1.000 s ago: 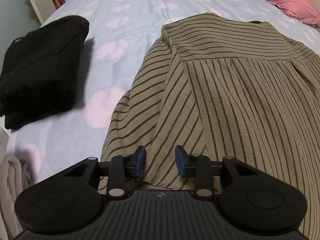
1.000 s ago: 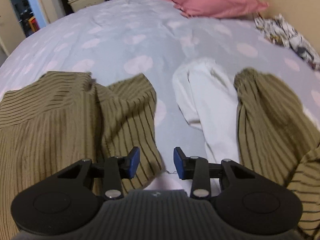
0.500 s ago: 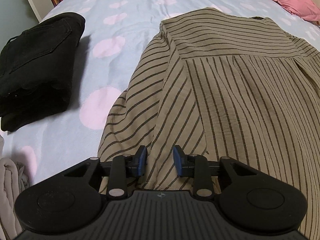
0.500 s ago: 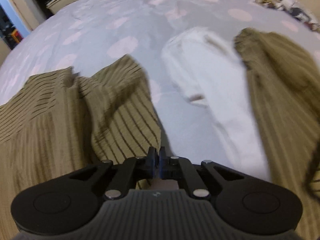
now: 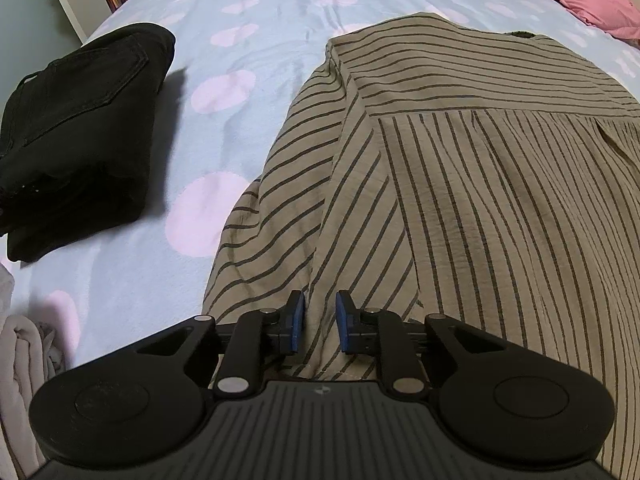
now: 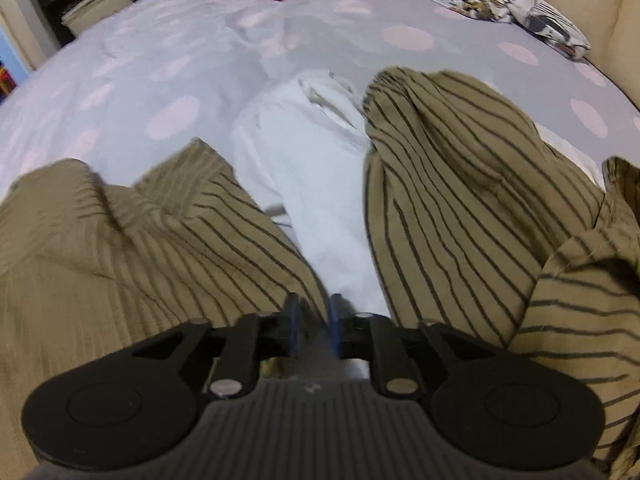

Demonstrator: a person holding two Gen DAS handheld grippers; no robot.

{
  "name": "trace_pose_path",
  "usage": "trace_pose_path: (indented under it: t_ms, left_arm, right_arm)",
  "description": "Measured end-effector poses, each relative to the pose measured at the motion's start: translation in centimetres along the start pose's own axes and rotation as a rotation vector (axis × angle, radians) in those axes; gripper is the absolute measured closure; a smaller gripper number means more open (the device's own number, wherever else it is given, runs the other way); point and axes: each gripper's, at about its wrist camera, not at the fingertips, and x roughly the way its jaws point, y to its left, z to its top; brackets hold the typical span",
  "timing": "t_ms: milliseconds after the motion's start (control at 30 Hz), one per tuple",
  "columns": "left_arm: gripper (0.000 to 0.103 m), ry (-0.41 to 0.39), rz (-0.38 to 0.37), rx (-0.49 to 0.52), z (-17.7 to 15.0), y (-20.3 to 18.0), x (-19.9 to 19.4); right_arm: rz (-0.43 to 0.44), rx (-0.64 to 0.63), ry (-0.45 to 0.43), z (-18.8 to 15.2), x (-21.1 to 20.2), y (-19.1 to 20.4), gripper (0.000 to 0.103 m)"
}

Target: Fold clothes

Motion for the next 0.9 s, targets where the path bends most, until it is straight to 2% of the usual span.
trace_pose_path:
  t_ms: [233,467,567,767,900]
  left_arm:
    - [0.088,-0.014,0.002,-0.005,-0.3,0.2,-0.3]
    - [0.088,-0.043,0.012,-0.034,-1.4,0.7,-2.6]
    - [0.087,-0.071,-0.003,-0.037,-2.1,0.6,-4.5]
    - [0.087,-0.133,-0.036,-0.034,-3.5,0.2,-8.3]
    - [0.087,-0.164,-0.079,-0.020,-4.7,-0.7,-10.3]
  right_arm:
    - [0.077,-0.054,0.059,-2.8,-2.8,-0.1,0.078]
    - [0.223,-0.154,0.161,-8.6,-5.5,2.2,0.077]
    - [0.260,-0.220,0.199,-11.8,-6.4,3.8,0.076]
    - [0.300,-0.347,0.248,-17.9,-8.6,5.5,0.075]
    - [0.259,-0.380,0.296,-21.0,-9.4,4.6,0.074]
